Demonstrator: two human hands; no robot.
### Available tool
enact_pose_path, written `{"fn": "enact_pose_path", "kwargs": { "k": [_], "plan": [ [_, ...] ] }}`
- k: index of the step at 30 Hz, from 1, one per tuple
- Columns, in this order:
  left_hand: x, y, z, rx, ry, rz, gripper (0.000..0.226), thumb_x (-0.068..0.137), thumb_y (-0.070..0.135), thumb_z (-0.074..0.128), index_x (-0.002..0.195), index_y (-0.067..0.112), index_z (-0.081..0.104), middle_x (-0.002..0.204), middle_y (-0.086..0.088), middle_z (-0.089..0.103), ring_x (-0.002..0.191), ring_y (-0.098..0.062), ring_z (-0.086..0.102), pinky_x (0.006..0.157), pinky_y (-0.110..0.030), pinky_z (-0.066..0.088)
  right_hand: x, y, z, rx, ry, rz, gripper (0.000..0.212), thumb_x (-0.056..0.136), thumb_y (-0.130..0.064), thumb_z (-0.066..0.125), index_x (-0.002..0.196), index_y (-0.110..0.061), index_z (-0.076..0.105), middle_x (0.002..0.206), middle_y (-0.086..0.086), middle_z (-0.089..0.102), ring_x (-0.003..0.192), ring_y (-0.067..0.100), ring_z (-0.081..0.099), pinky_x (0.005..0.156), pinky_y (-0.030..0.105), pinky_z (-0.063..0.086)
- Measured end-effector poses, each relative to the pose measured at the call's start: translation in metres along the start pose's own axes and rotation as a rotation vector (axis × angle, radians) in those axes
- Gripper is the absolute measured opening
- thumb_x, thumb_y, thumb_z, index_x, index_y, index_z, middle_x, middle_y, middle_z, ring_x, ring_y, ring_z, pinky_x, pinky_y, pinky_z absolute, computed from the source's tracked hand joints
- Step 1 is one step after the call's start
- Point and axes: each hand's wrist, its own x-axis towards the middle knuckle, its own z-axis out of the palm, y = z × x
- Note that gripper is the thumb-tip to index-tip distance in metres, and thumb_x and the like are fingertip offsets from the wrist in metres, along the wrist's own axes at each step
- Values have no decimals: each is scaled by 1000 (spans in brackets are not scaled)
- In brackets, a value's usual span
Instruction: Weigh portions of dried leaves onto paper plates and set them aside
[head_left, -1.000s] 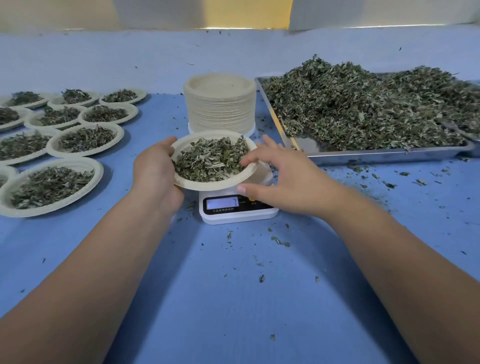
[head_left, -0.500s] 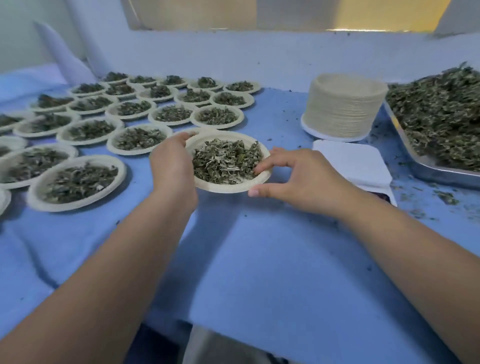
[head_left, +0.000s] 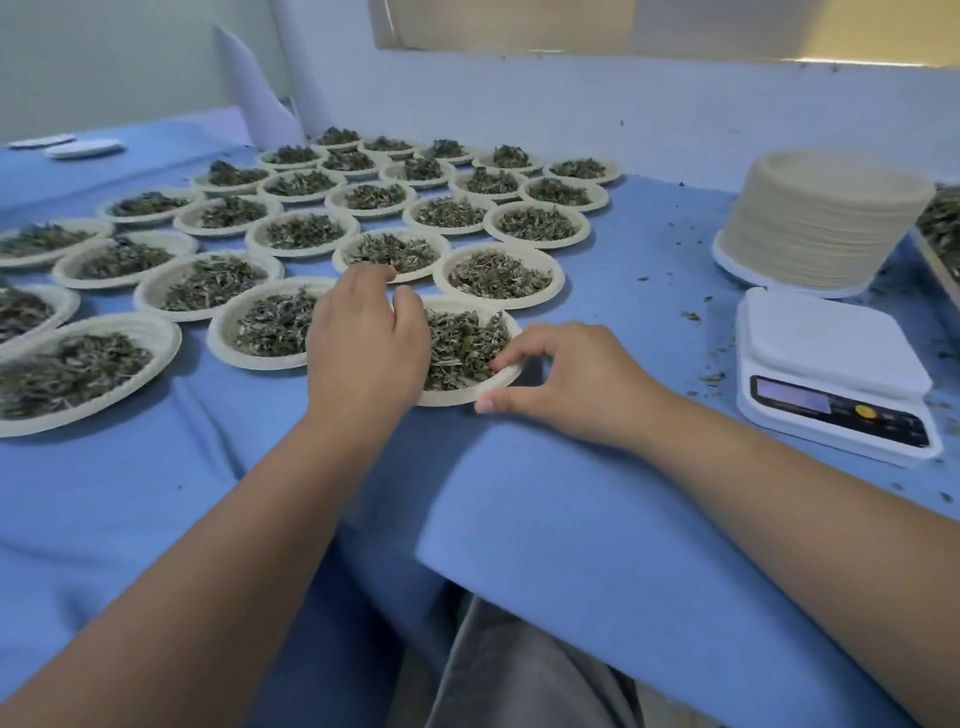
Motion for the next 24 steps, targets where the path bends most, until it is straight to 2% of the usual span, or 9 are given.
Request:
{"fn": "enact_pose_path", "kwargs": {
  "k": [5,8,10,13,16,18,20,22,24],
  "plan": [
    [-5,11,9,29,6,124,40,103,21,41,137,7,56,142,-8,55,130,-26,46,107,-35,30,8,-3,15,-34,-19,21,52,61,-71,80,102,-40,71,95,-18,67,91,3,58,77,18,44],
    [-7,24,20,4,-47,164,40,102,20,42,136,6,58,147,-10,53,136,-28,45,114,-41,32,9,-5,15,-56,-58,-25,36,65,-71,73,93,-49,65,94,-16,67,89,6,60,76,27,47],
    [-10,34,26,-26,-55,189,37,102,19,44,133,5,60,146,-9,54,135,-27,45,114,-37,30,8,-7,14,-55,-80,-59,20,69,-65,68,80,-54,56,82,-17,67,79,2,60,67,27,44],
    [-12,48,35,-87,-72,240,35,100,17,45,127,4,62,137,-10,58,130,-27,49,111,-35,32,4,-8,8,-103,-74,-83,22,75,-58,65,85,-42,54,75,-18,64,73,4,59,61,28,42],
    [-14,66,46,-149,-111,280,38,98,18,44,127,4,63,144,-13,56,135,-30,48,115,-41,33,-7,-5,-13,-44,9,-47,17,66,-60,41,78,-65,51,71,-39,58,68,-11,57,52,14,36],
    [-19,82,57,-211,-153,326,40,95,20,44,127,5,63,147,-12,55,135,-27,47,115,-39,32,-19,5,-32,-2,130,-14,24,69,-43,45,71,-66,52,65,-42,55,68,-19,54,54,8,36],
    [-25,99,70,-287,-233,367,39,96,20,45,129,7,63,149,-8,53,137,-23,46,116,-37,32,-32,19,-50,-17,202,1,28,73,-23,55,67,-50,55,59,-31,57,66,-15,56,56,8,36],
    [-30,116,87,-362,-309,372,35,99,18,48,130,11,62,151,-4,52,139,-20,45,115,-31,31,-48,36,-68,-43,265,14,43,78,-7,66,71,-48,55,62,-29,59,70,-6,60,62,9,39],
    [-33,133,101,-429,-364,350,39,96,26,45,129,15,63,147,2,55,133,-14,47,107,-25,34,-65,52,-86,-24,324,81,43,78,-2,69,76,-44,63,67,-28,65,71,-3,64,66,7,42]
  ]
}}
